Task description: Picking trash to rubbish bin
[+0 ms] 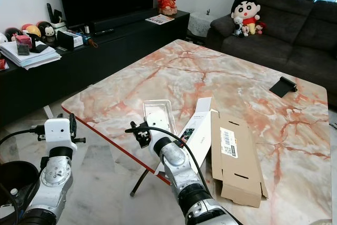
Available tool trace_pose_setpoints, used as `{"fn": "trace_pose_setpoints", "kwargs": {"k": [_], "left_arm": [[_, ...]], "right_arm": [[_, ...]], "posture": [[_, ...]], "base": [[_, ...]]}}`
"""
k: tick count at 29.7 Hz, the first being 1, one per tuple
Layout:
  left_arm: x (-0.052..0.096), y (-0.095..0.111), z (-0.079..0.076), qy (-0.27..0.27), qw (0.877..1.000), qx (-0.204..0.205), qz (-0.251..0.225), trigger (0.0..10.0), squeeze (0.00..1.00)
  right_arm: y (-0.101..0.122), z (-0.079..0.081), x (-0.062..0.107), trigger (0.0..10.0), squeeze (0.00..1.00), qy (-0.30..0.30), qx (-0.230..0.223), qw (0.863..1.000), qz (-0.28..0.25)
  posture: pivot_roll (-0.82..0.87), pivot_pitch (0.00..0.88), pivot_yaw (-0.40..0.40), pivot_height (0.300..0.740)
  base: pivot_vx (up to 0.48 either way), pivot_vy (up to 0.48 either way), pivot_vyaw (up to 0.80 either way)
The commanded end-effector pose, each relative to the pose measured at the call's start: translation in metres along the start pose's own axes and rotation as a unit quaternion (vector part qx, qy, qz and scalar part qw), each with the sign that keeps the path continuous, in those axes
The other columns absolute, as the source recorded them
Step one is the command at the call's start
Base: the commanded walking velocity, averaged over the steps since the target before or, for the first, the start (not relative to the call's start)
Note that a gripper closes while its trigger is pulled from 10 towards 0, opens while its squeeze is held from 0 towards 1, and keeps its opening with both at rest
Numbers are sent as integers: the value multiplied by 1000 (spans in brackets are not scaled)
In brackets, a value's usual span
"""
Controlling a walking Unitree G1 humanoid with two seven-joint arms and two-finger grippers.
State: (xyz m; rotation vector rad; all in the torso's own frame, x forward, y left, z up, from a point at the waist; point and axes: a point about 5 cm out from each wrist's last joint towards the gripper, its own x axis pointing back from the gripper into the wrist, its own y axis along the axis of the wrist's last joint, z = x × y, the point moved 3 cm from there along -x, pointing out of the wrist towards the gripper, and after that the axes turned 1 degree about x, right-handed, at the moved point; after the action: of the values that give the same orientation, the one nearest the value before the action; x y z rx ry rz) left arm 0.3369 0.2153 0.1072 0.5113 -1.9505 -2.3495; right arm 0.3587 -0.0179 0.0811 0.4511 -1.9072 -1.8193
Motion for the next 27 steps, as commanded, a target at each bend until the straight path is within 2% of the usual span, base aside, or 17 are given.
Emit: {"fn": "trace_pose_setpoints", "kwargs": {"k": [1,24,27], "left_arm": [[-4,7,-2,1,1000,2,-13,10000,0],[-5,10,-6,-5,1000,6,-19,10000,0],[-5,13,-8,-10,999,12,-31,10000,0]], "right_arm": [[14,13,-8,10000,0,14,-7,1000,-22],[14,12,-7,10000,0,19,-6,1000,-24],[14,12,-7,10000,0,21,-6,999,-23]], "posture": [[53,0,-94,740],[46,0,-91,740],[47,0,-92,740]], "base": [[251,0,0],[326,0,0],[81,0,0]]}}
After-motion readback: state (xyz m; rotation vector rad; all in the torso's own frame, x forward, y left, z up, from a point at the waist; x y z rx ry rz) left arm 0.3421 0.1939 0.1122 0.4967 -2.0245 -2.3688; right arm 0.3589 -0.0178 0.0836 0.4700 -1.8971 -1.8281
